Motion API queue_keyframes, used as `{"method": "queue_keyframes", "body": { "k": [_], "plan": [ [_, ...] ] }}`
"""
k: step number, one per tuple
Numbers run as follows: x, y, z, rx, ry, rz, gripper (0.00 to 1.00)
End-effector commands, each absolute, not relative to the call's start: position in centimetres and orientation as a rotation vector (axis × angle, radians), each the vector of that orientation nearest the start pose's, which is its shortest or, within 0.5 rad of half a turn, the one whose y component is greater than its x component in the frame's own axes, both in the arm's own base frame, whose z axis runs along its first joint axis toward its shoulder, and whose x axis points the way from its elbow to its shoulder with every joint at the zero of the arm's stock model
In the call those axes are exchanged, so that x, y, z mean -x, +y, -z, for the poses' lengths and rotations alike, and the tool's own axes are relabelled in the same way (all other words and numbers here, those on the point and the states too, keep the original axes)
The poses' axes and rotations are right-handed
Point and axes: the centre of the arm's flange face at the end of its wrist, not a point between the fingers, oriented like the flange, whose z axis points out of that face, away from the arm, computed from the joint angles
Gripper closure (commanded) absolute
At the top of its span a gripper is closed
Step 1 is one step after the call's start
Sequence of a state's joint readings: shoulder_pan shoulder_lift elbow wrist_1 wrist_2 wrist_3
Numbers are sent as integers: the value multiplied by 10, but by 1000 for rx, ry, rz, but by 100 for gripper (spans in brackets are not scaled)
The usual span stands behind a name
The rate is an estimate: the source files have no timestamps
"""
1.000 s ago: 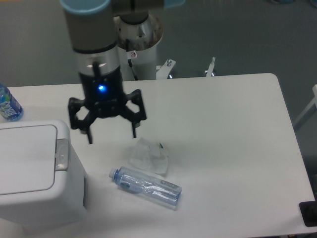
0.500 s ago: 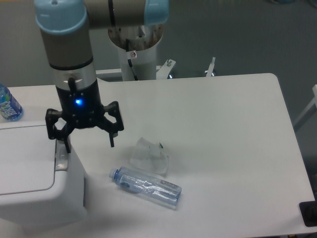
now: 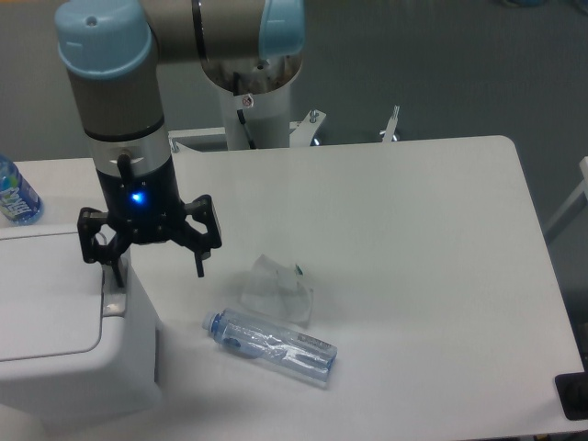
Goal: Open the trash can
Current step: 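Press the gripper fingers against the lid edge to flip it open, then raise the gripper up and away from the opened trash can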
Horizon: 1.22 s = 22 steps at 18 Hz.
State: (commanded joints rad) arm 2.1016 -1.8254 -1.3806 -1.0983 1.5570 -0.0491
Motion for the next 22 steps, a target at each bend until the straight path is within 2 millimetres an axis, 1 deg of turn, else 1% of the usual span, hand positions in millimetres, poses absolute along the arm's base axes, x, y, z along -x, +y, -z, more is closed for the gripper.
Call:
{"method": "queue_keyframes", "body": {
  "k": [5, 11, 12, 15, 16, 17, 19, 21, 22],
  "plan": [
    [200, 614, -493, 2635, -774, -115, 0],
    [200, 614, -495, 2630, -772, -117, 0],
    [200, 615, -500, 2620, -769, -118, 0],
    [208, 618, -536, 2557, -740, -167, 0],
    [217, 619, -545, 2542, -743, -210, 0],
    [232, 617, -553, 2525, -762, -278, 0],
    [262, 603, -566, 2513, -787, -427, 0],
    [283, 591, -567, 2547, -758, -535, 0],
    [298, 582, -566, 2572, -748, -584, 0]
  ]
}}
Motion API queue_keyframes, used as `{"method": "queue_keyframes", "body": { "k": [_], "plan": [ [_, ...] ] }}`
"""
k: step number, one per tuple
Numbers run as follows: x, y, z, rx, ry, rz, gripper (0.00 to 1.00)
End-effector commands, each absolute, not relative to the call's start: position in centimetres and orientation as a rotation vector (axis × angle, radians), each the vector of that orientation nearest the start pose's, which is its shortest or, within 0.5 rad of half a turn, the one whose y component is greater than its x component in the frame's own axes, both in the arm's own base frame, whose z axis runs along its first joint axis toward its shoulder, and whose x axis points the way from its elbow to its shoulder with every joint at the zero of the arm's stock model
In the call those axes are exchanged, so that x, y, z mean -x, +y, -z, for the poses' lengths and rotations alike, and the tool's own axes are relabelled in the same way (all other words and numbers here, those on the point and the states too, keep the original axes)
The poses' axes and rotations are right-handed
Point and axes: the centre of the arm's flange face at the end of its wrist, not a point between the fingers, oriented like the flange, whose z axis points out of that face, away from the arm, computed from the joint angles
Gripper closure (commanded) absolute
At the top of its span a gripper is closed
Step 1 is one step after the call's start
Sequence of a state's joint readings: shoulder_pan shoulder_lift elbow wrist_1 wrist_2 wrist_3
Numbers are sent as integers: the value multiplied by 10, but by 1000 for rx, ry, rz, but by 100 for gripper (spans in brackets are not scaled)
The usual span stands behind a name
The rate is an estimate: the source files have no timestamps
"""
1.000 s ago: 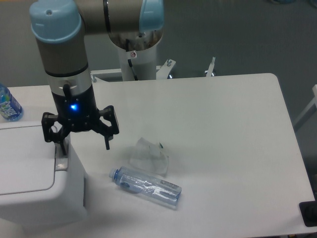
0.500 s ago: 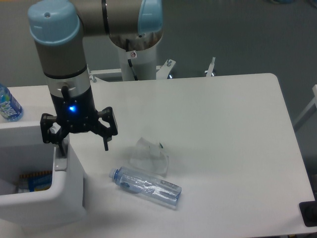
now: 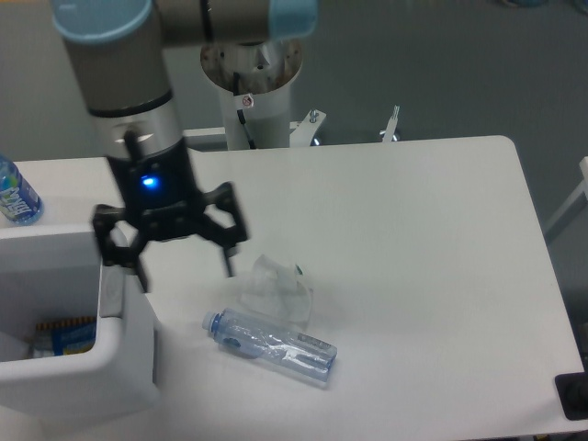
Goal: Open the trash can
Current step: 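Raise the gripper up and away from the opened trash can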
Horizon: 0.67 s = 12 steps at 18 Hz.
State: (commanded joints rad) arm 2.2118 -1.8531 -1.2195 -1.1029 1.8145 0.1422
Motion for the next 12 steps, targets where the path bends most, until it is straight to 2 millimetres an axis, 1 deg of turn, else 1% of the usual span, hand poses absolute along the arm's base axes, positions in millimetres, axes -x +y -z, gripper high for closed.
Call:
{"method": "queue_keyframes", "body": {
  "k": [4, 8, 9, 10, 12],
  "plan": [
    [338, 550, -556, 2734, -622, -826, 0],
    [364, 526, -538, 2914, -430, -845, 0],
    [367, 519, -535, 2955, -367, -844, 0],
    [366, 510, -537, 2983, -304, -847, 0],
    [371, 488, -534, 3035, -210, -835, 0]
  ]
}}
